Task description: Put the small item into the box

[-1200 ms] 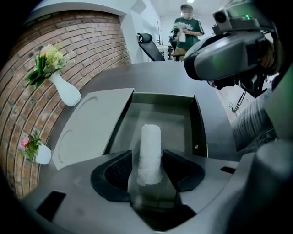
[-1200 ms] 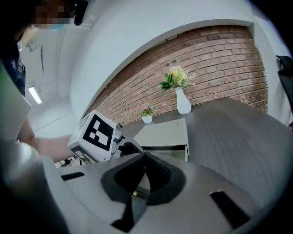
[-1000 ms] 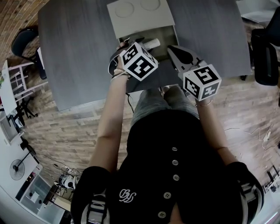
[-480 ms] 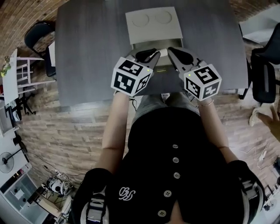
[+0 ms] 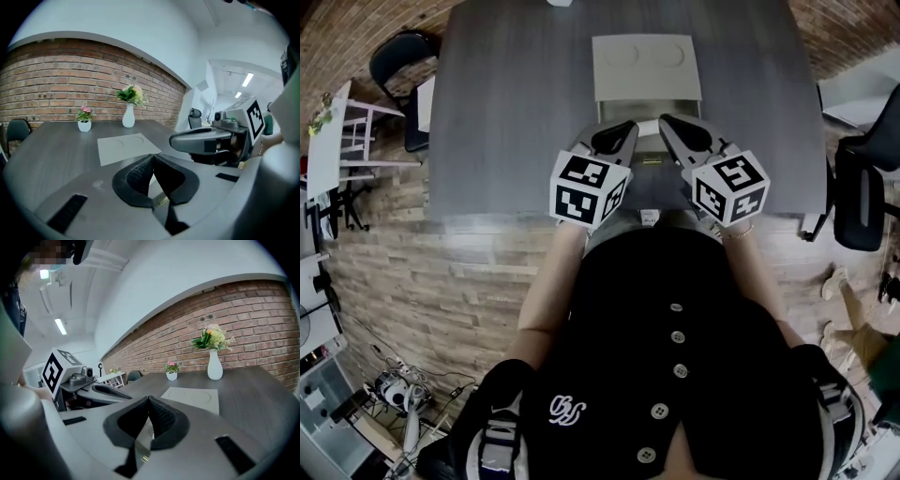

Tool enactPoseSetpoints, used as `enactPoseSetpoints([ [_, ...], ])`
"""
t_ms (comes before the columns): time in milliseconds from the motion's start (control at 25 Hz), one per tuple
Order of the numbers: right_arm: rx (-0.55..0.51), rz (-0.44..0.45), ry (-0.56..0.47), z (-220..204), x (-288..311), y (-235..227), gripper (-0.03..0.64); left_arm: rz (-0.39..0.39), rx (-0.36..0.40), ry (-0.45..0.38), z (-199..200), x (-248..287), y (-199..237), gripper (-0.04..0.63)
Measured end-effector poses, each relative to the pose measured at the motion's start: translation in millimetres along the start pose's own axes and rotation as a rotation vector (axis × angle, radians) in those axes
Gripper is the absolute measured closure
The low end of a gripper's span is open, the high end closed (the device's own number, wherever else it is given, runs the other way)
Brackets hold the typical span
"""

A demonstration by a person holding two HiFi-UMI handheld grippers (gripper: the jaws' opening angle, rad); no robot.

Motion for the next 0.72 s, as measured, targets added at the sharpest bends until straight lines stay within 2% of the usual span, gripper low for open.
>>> enactPoseSetpoints([
  [120,-0.010,0.014,0.004,0.3,-0.2,2.5,0.617,0.026,-0.014,-0.007,-3.0,1.0,-0.8,0.580],
  [720,-0.009,0.026,0.032,-5.2,-2.4,1.1,0.617,0.026,-0.031,-0.004,-6.5,4.2,-7.4,0.581],
])
Point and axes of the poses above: the fingertips, and each gripper's own axes: x forward along the fingers, y to its left, z out of its top, the point moved 10 cm from there along -x, backward along the fingers, and after that the axes turned 11 degrees about z, right-handed, at the moved point
